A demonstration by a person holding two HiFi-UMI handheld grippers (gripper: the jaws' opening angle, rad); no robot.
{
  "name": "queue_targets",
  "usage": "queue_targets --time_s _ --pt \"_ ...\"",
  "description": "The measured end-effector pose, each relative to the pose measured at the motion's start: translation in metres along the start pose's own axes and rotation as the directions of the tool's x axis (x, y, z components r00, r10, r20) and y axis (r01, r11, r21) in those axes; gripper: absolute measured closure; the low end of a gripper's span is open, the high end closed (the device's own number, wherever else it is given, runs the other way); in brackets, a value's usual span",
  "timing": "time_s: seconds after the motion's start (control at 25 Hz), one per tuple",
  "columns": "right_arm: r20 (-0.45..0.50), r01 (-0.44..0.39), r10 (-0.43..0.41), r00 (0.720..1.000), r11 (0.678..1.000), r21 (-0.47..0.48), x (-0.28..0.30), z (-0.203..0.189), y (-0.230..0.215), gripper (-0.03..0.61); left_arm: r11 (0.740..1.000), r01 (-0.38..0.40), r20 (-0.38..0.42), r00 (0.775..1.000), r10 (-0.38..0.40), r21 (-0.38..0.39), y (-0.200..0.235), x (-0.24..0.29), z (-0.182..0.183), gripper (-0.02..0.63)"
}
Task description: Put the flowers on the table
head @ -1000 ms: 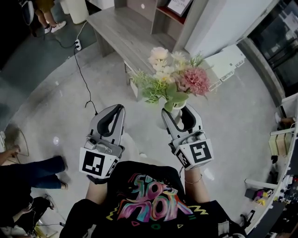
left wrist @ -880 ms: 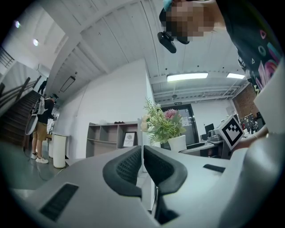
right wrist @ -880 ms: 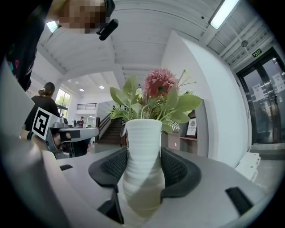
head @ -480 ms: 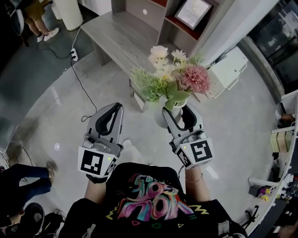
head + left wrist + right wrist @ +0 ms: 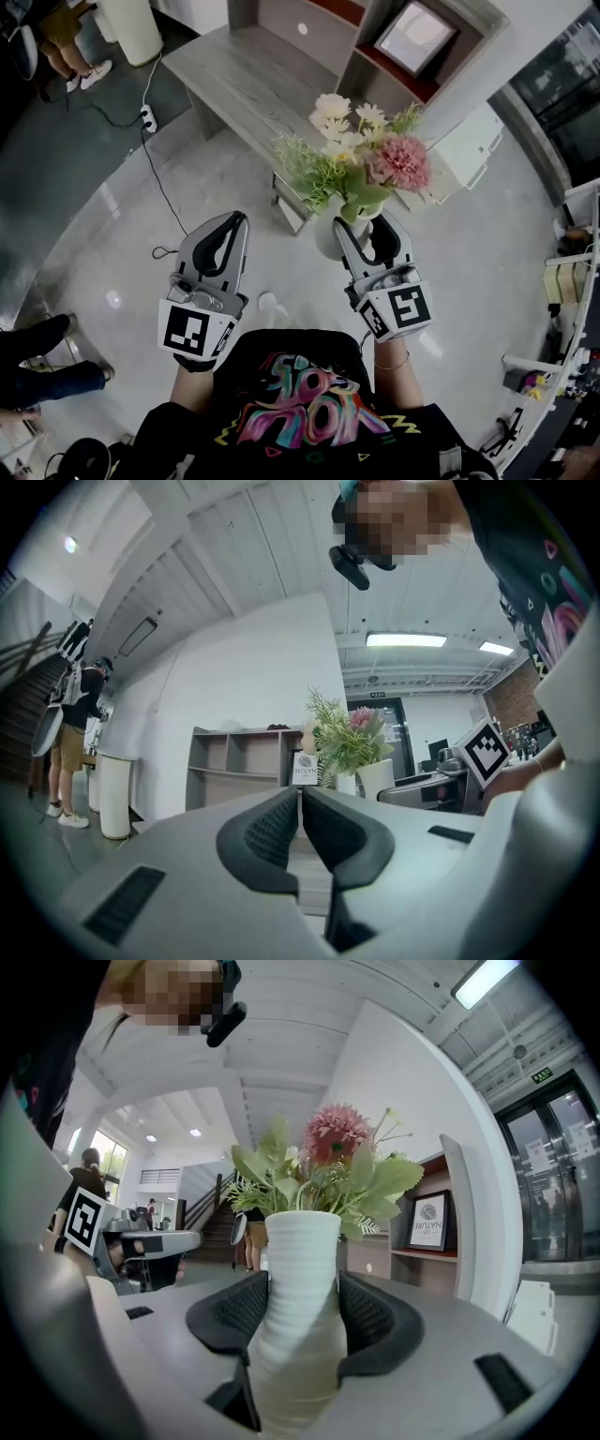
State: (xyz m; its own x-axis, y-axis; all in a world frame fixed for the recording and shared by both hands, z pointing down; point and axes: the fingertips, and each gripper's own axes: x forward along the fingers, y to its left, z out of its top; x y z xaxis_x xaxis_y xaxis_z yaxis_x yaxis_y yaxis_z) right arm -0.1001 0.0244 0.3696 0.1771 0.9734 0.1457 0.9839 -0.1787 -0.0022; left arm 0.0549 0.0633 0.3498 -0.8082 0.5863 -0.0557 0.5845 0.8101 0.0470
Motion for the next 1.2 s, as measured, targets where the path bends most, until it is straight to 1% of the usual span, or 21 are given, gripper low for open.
queue_targets --time_s 0.48,0.76,0.92,1.0,1.2 --pt "-0.022 0.016 -0.016 1.0 1.0 -0.019 -0.003 0.0 -0.001 0.327 1.0 0.001 -0.016 1.0 -0.002 -0.023 -0.003 -0.004 -0.006 0.58" --pt "-0.055 0.031 -0.03 0.998 0.999 0.021 -0.005 -0.002 0.001 0.327 0.999 0.002 -0.084 0.996 -0.005 -0.037 0.0 -0.01 -0.008 0.58" --pt "-0.05 0.035 -0.034 0.998 0.999 0.017 -0.005 -0.001 0.002 0.327 0.999 -0.007 -0.068 0.998 0.005 -0.039 0.006 -0.007 -0.001 0.58" --pt "-0.047 0.034 -0.033 0.998 0.999 0.011 -0.006 0.0 0.002 0.327 1.0 -0.001 -0.062 0.998 0.0 -0.02 0.006 -0.005 0.001 0.58" --pt "-0.056 0.004 -0.003 0.998 1.0 0.03 -0.005 -0.003 0.002 0.327 1.0 -0.017 -0.083 0.996 0.015 -0.016 0.004 0.001 0.003 0.58"
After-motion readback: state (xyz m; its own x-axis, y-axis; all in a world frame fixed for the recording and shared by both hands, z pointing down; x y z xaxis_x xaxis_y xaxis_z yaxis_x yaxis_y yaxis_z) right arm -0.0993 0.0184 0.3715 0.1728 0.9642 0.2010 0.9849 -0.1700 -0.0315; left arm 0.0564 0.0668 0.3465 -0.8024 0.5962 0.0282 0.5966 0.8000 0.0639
